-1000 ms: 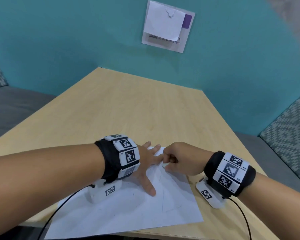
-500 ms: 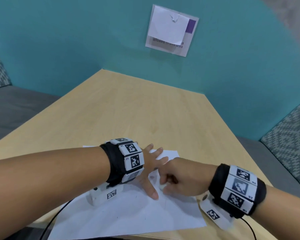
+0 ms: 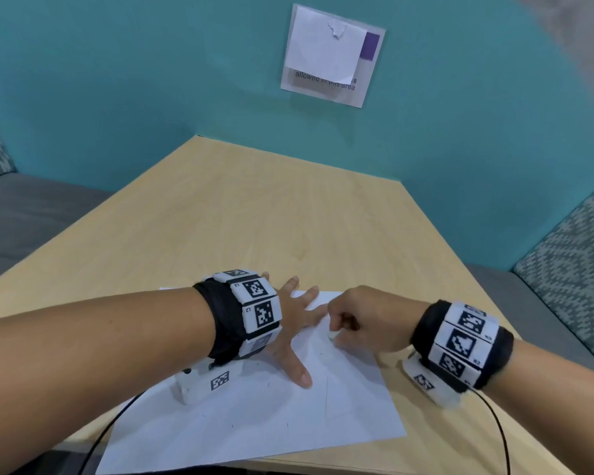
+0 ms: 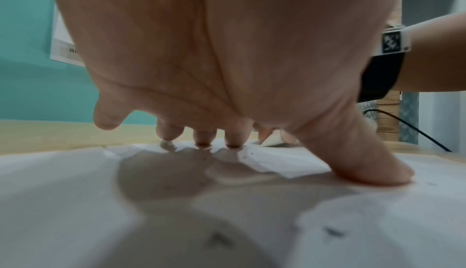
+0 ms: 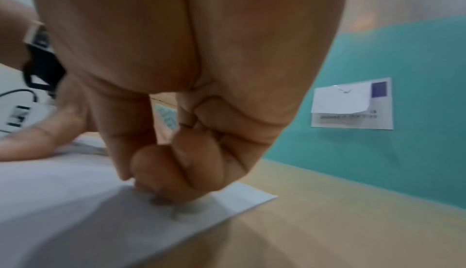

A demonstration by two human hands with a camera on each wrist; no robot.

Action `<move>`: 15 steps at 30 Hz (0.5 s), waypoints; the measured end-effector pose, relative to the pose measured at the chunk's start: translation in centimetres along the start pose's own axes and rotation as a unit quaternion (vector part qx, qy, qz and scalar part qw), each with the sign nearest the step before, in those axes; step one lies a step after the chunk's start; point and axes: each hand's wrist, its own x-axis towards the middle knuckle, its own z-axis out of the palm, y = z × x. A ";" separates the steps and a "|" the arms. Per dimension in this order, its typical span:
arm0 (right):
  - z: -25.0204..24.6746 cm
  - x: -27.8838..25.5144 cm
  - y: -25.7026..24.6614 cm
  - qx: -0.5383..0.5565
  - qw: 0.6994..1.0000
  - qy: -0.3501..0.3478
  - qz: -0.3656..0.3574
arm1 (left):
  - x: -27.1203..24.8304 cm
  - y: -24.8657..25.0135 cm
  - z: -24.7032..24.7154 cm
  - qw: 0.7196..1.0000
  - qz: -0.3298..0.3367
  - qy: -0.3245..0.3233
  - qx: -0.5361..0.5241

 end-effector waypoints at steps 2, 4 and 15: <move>1.2 -0.8 -1.6 0.008 0.999 -0.031 -0.042 | -0.1 0.1 0.0 1.000 -0.004 -0.003 0.016; 1.6 -1.2 -2.1 0.022 0.997 -0.055 -0.057 | -0.1 0.1 -0.2 1.000 -0.006 -0.004 0.019; 0.9 -1.1 -0.6 0.005 0.999 -0.023 -0.025 | 0.1 0.0 0.3 1.000 -0.010 0.008 0.021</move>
